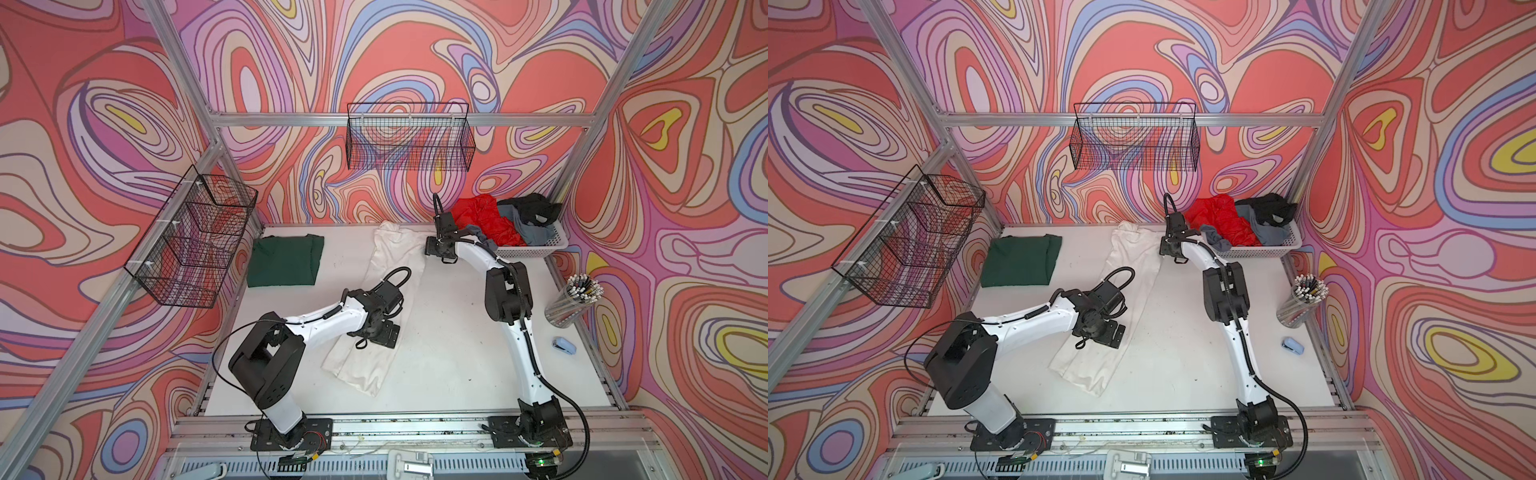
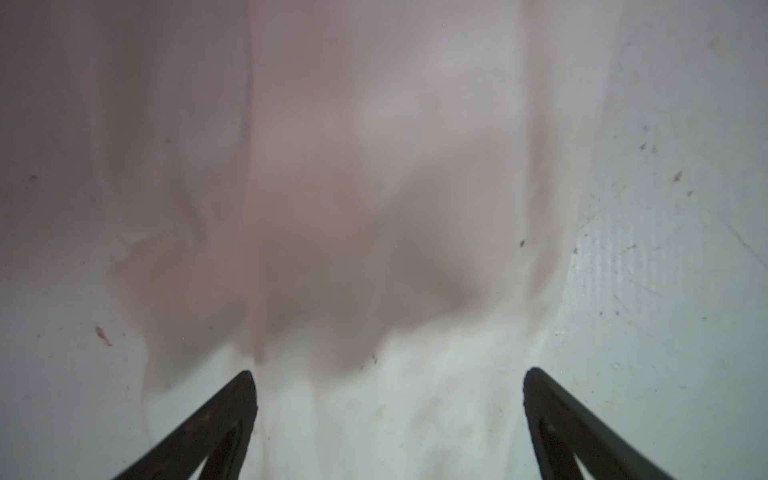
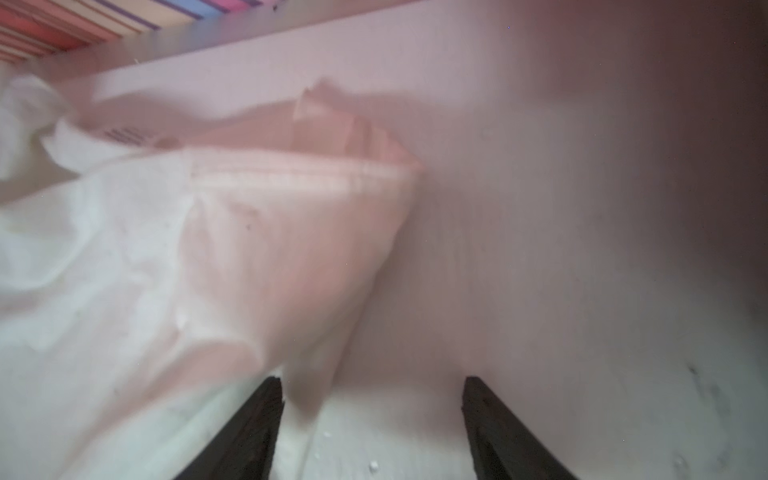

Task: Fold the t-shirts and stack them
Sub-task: 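Drag the strip toward the robot with the left gripper while the right gripper withdraws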

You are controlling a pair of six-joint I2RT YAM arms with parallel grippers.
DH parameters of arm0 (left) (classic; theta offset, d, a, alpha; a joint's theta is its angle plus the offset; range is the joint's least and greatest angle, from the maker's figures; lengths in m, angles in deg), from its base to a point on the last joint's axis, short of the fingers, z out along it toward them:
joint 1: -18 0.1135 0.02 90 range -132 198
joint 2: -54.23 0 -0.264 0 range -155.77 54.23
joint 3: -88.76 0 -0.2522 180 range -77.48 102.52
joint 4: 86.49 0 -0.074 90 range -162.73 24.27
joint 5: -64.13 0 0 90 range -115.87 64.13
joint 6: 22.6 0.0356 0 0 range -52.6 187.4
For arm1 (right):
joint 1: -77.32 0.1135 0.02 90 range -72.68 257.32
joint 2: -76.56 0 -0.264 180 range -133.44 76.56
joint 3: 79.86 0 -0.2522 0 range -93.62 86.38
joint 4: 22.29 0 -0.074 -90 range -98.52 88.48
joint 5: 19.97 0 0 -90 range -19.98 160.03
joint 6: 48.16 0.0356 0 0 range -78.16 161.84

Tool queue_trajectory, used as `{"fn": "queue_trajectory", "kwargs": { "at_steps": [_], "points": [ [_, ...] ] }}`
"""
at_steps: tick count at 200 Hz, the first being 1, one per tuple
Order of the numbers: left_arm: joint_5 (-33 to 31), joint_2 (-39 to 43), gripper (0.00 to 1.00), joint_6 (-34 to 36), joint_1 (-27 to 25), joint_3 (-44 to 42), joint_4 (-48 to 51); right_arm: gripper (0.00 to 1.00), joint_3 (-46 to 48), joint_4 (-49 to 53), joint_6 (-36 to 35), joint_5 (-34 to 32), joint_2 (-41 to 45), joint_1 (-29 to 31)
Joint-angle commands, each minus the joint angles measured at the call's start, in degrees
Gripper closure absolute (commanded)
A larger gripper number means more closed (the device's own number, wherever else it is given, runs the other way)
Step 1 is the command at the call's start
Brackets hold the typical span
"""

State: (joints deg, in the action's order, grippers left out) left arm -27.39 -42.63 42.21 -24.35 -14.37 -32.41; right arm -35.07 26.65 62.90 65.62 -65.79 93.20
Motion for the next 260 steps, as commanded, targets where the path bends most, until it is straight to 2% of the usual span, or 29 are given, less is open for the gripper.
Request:
{"fn": "queue_trajectory", "kwargs": {
  "at_steps": [1, 67, 99, 129, 158, 194, 212, 223, 248, 260],
  "points": [
    [3.24, -3.27, 0.01, 2.49, 0.25, 2.35, -1.49, 0.25, 5.92, -1.39, 1.41, -1.25, 11.19, -0.83],
    [13.47, -12.21, 0.10, 1.56, -0.88, 4.94, -5.47, 0.24, 35.77, -6.77, 8.38, -5.79, 34.66, -6.05],
    [12.56, -15.18, 0.10, 0.94, -3.82, 7.21, -5.02, 0.24, 43.60, -7.09, 8.30, -6.85, 42.82, -6.47],
    [17.49, -17.66, 0.11, -1.96, -4.21, 9.48, -8.66, 0.24, 49.53, -6.47, 8.08, -7.77, 48.73, -6.43],
    [19.07, -19.73, 0.11, -3.06, -4.57, 12.94, -9.82, 0.23, 56.84, -6.90, 10.56, -8.69, 54.25, -6.62],
    [20.48, -22.37, 0.10, -2.08, -5.86, 18.87, -9.66, 0.24, 64.83, -7.75, 12.26, -6.43, 59.55, -6.74],
    [19.89, -22.61, 0.08, -1.10, -6.68, 21.90, -8.93, 0.24, 68.13, -8.48, 13.08, -3.68, 61.91, -6.76],
    [18.31, -21.44, 0.00, -0.99, -6.99, 22.53, -8.38, 0.24, 69.81, -8.85, 13.30, -1.36, 62.94, -6.74],
    [11.92, -16.67, 0.00, -1.50, -6.95, 20.66, -6.83, 0.23, 72.84, -8.27, 12.81, 3.12, 64.15, -6.66],
    [8.68, -14.04, 0.00, -1.71, -6.91, 18.89, -5.81, 0.18, 73.83, -7.23, 12.47, 4.33, 64.67, -5.86]
  ]
}}
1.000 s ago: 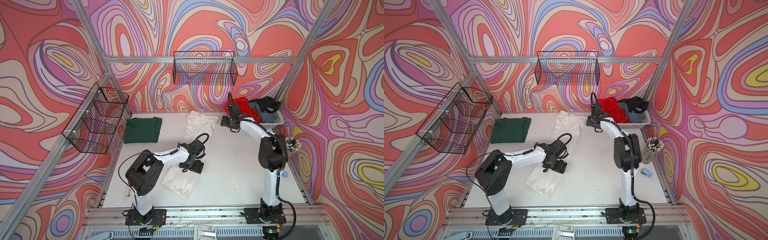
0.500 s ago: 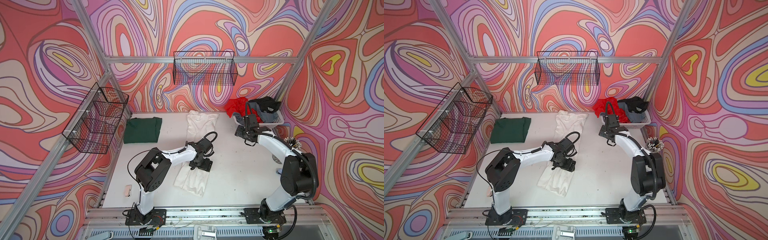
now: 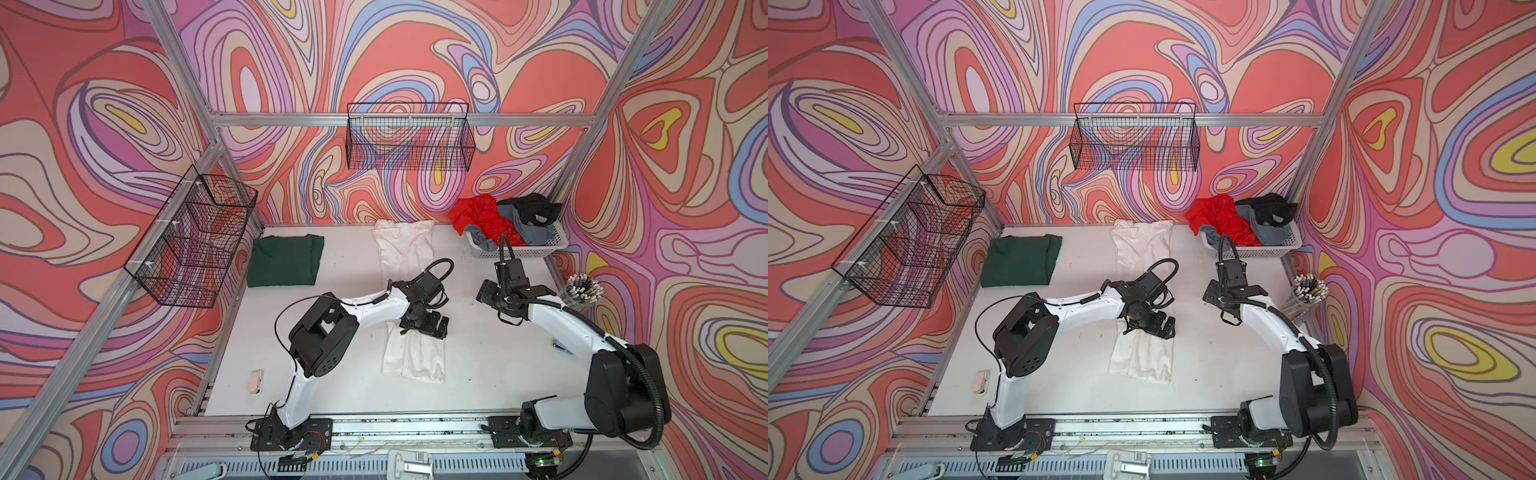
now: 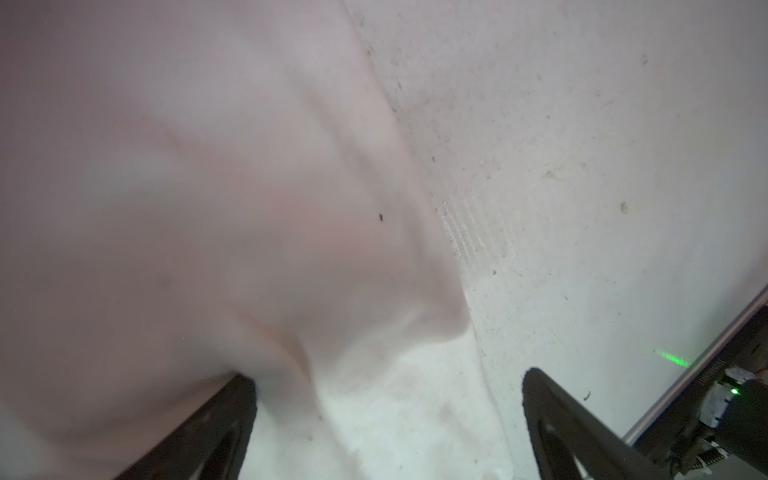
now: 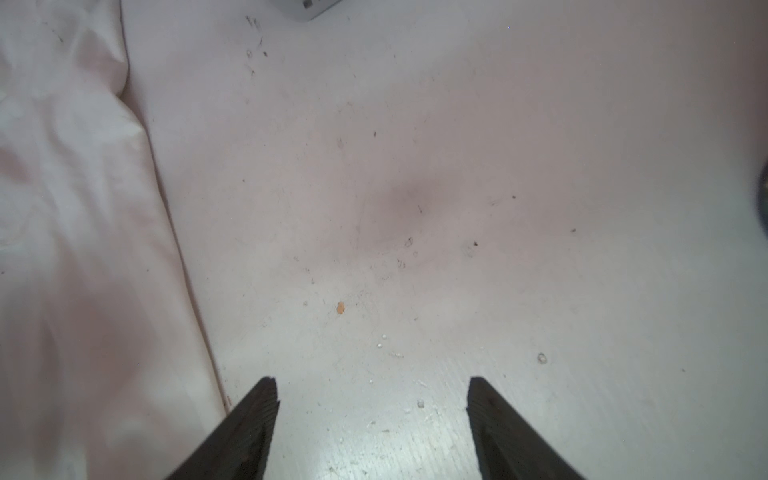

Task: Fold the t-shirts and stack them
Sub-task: 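Drag the strip toward the robot with the left gripper while the right gripper withdraws, then lower both grippers to the white shirt's near end and pinch its corners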

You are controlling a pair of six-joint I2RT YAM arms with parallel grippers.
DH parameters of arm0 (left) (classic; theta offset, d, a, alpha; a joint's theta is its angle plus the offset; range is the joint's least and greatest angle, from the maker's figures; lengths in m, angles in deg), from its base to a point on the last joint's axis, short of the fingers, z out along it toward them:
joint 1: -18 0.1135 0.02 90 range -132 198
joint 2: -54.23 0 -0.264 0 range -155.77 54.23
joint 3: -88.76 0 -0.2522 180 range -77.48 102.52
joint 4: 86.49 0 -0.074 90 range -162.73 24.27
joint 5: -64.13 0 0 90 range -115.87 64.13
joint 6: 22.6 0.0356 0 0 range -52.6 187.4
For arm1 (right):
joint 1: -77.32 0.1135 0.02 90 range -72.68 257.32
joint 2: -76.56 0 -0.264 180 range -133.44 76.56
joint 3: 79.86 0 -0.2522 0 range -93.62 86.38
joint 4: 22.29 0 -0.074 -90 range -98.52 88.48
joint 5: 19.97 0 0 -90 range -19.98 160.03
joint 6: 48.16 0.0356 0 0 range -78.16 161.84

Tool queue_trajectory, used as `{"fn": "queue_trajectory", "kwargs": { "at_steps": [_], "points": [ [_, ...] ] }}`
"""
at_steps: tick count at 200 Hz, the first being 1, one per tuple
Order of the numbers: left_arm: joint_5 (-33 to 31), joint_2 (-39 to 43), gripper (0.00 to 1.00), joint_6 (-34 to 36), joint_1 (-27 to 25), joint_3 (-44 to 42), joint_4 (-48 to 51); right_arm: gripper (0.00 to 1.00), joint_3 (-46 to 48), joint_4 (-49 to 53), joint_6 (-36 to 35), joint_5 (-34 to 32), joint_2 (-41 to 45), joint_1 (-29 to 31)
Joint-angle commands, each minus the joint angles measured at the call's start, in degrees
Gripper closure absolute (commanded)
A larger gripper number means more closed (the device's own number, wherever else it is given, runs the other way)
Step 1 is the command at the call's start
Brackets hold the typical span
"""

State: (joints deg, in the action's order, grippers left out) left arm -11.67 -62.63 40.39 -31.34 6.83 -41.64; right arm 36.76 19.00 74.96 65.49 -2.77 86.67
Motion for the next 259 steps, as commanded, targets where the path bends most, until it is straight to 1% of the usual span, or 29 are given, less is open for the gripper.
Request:
{"fn": "queue_trajectory", "kwargs": {
  "at_steps": [1, 24, 58, 74, 82, 93, 118, 146, 175, 190, 202, 207, 214, 236, 259],
  "points": [
    [-7.15, 6.21, 0.00, 0.06, 0.10, -2.40, 3.43, 0.18, 2.04, 0.51, 0.39, 4.50, 1.69, 0.81],
    [-12.33, 12.31, 0.00, -1.30, 0.19, -8.06, 3.18, 0.14, 3.19, 2.41, 0.66, 3.58, 3.97, 4.77],
    [-14.86, 20.24, 0.00, -3.26, 1.52, -16.52, 2.02, 0.09, 4.07, 3.40, 3.39, 5.06, 6.49, 10.31],
    [-16.01, 23.12, 0.00, -4.29, 1.88, -20.57, 1.33, 0.04, 5.13, 3.02, 5.02, 6.22, 7.75, 12.50],
    [-16.03, 24.35, 0.00, -5.01, 2.22, -22.50, 0.80, 0.02, 5.78, 2.72, 5.97, 6.35, 8.57, 13.69],
    [-15.81, 25.86, 0.00, -6.08, 2.57, -25.45, 0.02, 0.02, 7.11, 2.17, 7.51, 6.20, 10.35, 15.66],
    [-15.22, 29.35, 0.00, -7.85, 2.59, -30.85, -1.20, 0.02, 8.84, 1.60, 9.70, 6.89, 13.13, 18.12],
    [-14.48, 34.48, 0.00, -9.38, 2.58, -36.41, -3.35, 0.02, 9.62, 2.87, 11.73, 7.23, 12.80, 21.12],
    [-14.17, 39.91, 0.00, -10.37, 2.85, -41.77, -4.99, 0.02, 12.12, 0.86, 14.86, 8.04, 14.14, 24.46],
    [-12.74, 41.96, 0.00, -10.82, 3.19, -44.42, -6.82, 0.02, 13.16, 0.04, 16.35, 8.05, 14.72, 25.68],
    [-11.42, 42.88, 0.02, -11.50, 3.75, -46.27, -8.32, 0.04, 13.93, -0.58, 17.58, 8.05, 14.82, 26.57],
    [-10.67, 43.02, 0.03, -11.70, 4.00, -46.90, -9.08, 0.08, 14.25, -1.06, 18.04, 8.09, 14.82, 26.93],
    [-9.67, 43.19, 0.05, -12.10, 4.41, -47.66, -9.95, 0.16, 14.97, -2.04, 18.53, 8.56, 14.73, 27.43],
    [-7.43, 43.47, 0.09, -13.11, 4.78, -49.19, -12.68, 0.28, 16.38, -3.68, 20.14, 9.38, 14.30, 28.56],
    [-5.56, 43.56, 0.10, -13.78, 4.78, -50.01, -14.51, 0.29, 16.67, -3.30, 20.70, 9.18, 14.02, 30.40]
  ]
}}
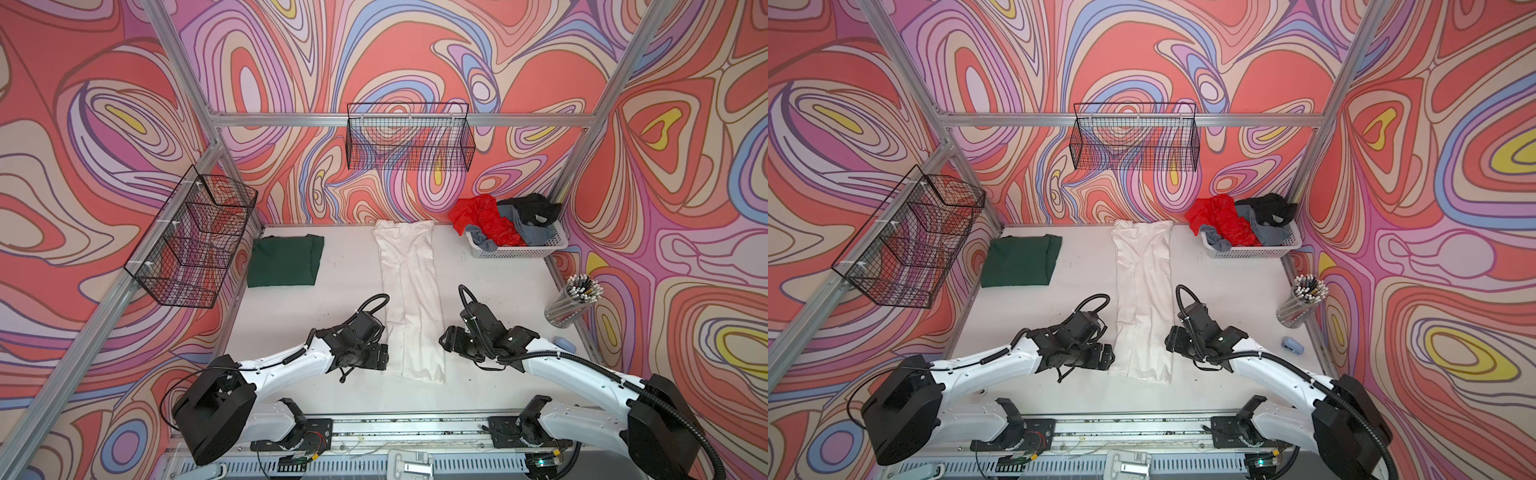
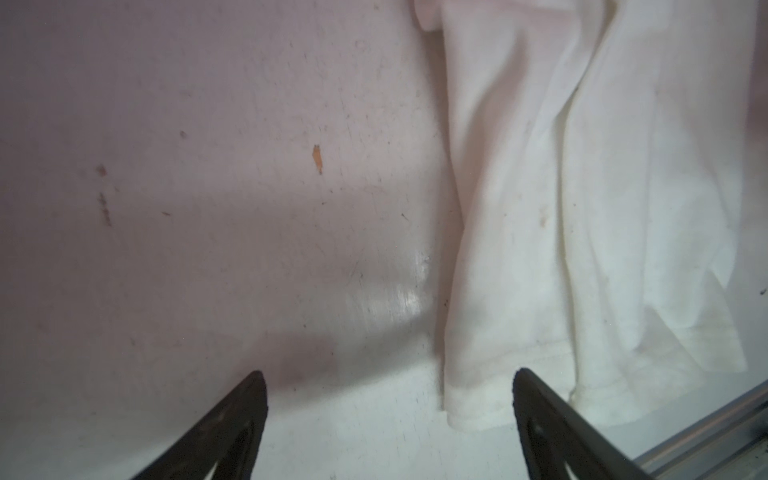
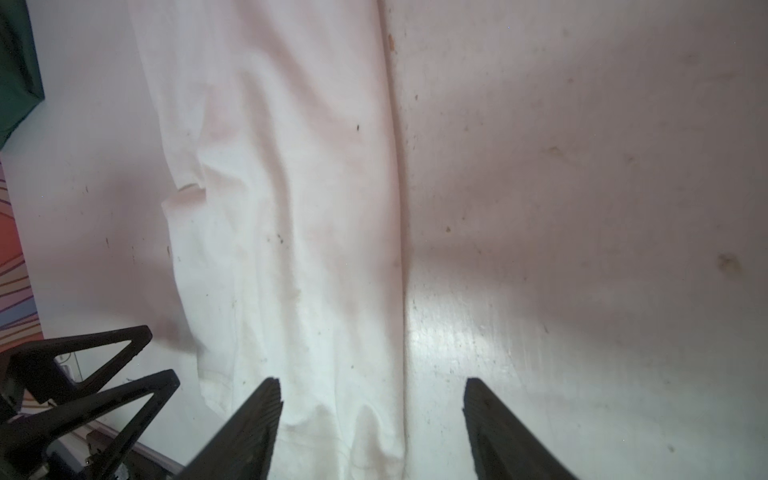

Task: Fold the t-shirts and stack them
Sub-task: 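Lower both grippers to the white shirt's near end and pinch its corners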

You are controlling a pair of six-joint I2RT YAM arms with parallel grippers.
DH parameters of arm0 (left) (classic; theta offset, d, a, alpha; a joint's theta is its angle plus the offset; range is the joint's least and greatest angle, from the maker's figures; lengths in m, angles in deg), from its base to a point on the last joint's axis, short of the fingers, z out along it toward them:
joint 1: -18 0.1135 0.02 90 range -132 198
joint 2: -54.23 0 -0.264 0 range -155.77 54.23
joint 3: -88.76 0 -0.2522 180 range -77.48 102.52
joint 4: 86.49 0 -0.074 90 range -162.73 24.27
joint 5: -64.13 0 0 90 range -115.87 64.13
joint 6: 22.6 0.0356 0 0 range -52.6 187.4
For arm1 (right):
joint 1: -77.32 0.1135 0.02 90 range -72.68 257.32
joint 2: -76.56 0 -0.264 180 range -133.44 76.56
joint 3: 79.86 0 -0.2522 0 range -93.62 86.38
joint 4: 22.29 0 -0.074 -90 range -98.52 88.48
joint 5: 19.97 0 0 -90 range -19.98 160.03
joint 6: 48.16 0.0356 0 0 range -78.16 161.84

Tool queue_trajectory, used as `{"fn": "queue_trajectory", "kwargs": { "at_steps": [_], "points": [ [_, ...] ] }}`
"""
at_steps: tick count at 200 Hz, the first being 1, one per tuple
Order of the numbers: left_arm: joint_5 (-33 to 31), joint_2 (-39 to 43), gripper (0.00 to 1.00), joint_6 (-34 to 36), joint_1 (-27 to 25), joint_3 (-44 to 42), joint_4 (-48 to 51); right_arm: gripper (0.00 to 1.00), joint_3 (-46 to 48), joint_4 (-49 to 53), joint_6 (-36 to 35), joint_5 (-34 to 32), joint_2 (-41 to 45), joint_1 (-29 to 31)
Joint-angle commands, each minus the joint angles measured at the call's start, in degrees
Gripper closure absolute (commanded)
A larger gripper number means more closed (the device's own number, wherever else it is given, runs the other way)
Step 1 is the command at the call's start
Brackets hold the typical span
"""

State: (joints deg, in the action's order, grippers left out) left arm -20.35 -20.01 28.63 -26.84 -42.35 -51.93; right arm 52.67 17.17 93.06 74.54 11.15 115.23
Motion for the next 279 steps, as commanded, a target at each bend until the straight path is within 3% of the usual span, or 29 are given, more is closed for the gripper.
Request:
{"fn": "queue_trajectory", "kwargs": {
  "at_steps": [1, 77, 192, 222, 251, 279],
  "points": [
    [3.20, 0.94, 0.10, -2.02, 0.28, -0.85, -4.29, 0.29, 0.75, -1.36, 2.63, 0.05, 0.10, 2.00],
    [6.98, 1.12, 0.20, -4.02, -0.37, -3.29, -8.14, 0.37, 2.59, -1.02, 4.31, 0.83, -1.24, 6.95],
    [8.63, -4.98, 0.33, -4.74, -4.60, -2.75, -10.53, 0.51, 5.21, -2.03, 6.57, 0.39, -3.84, 11.09],
    [9.05, -5.92, 0.36, -4.58, -4.82, -2.73, -10.42, 0.60, 6.01, -2.97, 7.13, 0.42, -4.88, 11.65],
    [9.50, -6.31, 0.37, -4.74, -5.19, -3.47, -10.75, 0.62, 6.11, -3.68, 7.70, 0.33, -5.43, 12.74],
    [10.10, -7.04, 0.45, -4.83, -5.40, -3.93, -11.04, 0.76, 6.62, -4.05, 8.34, 0.15, -4.46, 12.84]
  ]
}}
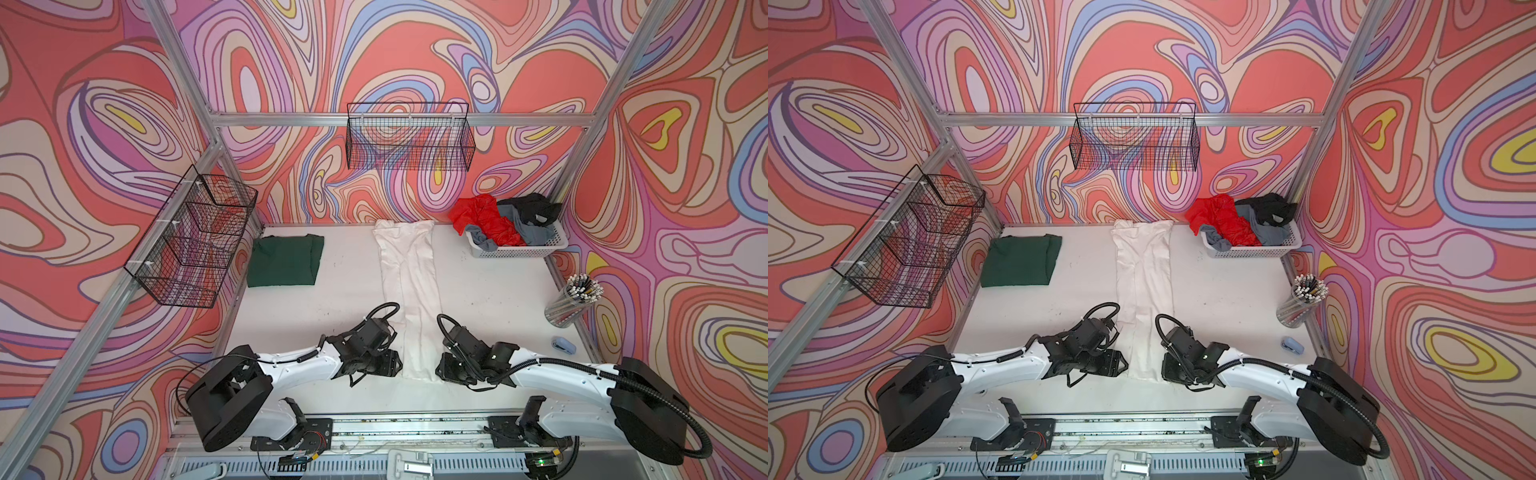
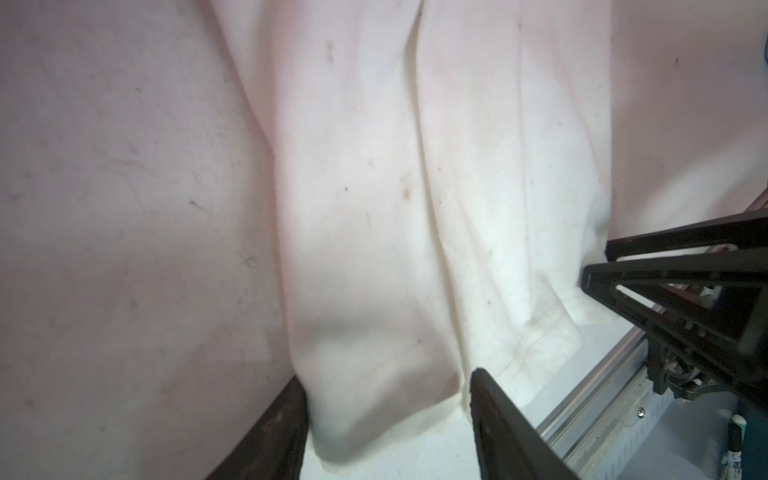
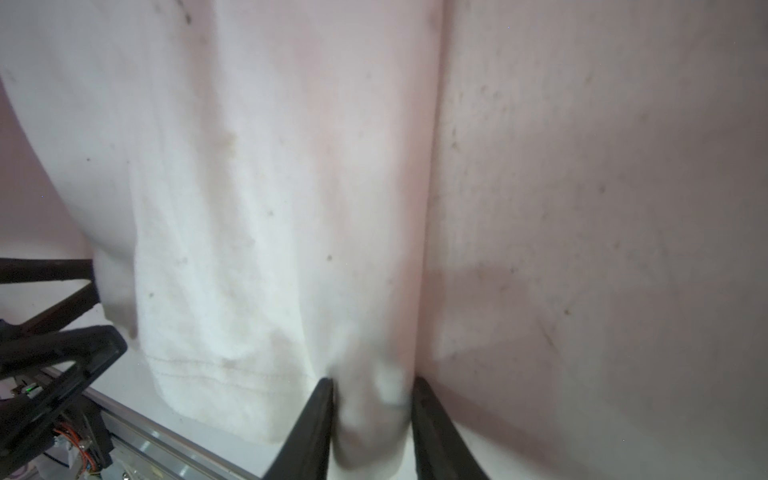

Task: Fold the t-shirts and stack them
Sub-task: 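Lower both grippers to the white shirt's near end and pinch its corners, then lift the near end with both grippers and fold it over toward the basket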

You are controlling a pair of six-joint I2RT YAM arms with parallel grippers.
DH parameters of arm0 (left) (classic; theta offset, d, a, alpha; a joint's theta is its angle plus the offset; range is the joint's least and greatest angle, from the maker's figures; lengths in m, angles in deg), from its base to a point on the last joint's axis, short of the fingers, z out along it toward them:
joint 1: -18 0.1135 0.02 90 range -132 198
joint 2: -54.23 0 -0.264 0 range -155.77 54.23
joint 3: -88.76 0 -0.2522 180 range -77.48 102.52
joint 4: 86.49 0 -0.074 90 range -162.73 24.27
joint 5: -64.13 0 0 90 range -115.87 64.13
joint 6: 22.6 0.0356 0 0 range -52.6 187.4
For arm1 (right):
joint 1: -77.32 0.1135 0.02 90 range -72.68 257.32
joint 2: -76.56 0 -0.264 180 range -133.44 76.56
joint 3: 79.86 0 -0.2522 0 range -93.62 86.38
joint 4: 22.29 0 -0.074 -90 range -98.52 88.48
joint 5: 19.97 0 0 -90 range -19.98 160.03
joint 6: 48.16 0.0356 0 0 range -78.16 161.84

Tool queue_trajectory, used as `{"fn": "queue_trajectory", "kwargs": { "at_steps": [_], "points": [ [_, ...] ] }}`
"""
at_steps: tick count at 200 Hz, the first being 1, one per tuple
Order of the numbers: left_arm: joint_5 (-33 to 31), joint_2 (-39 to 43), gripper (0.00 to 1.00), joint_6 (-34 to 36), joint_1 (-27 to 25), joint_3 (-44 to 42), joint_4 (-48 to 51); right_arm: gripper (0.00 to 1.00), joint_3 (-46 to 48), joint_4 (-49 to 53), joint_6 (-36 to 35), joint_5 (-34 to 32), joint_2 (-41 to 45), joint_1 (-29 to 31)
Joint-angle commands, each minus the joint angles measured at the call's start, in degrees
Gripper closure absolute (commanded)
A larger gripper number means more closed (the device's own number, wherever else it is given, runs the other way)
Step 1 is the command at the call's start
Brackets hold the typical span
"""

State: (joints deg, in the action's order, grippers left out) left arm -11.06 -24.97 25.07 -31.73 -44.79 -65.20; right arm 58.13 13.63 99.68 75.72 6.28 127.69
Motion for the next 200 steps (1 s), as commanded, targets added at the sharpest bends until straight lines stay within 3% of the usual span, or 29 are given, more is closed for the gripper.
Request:
{"fn": "queue_trajectory", "kwargs": {
  "at_steps": [1, 23, 54, 104, 129, 200],
  "points": [
    [0.82, -2.09, 0.46, -1.27, -0.52, -1.49, 2.23, 0.76, 1.17, -0.47, 1.77, -0.99, 0.45, 0.41],
    [0.92, -2.06, 0.57, -1.36, -0.61, -1.74, 2.49, 0.90, 2.11, -1.26, 3.13, -1.11, 2.17, 0.42],
    [0.41, -1.48, 0.74, -1.83, -0.54, -2.28, 2.58, 1.00, 3.05, -1.85, 4.33, -1.82, 3.64, 0.41],
    [-0.11, 0.75, 0.87, -2.74, -0.62, -5.08, 2.38, 1.00, 3.57, -2.78, 4.69, -1.47, 4.78, 0.36],
    [-0.53, 1.32, 1.00, -2.94, -0.62, -5.27, 2.71, 1.00, 3.78, -3.12, 4.91, -1.47, 5.72, 0.36],
    [-1.31, 2.40, 1.00, -3.03, -0.60, -5.48, 3.90, 1.00, 3.99, -2.39, 4.64, -1.91, 7.86, 0.42]
  ]
}}
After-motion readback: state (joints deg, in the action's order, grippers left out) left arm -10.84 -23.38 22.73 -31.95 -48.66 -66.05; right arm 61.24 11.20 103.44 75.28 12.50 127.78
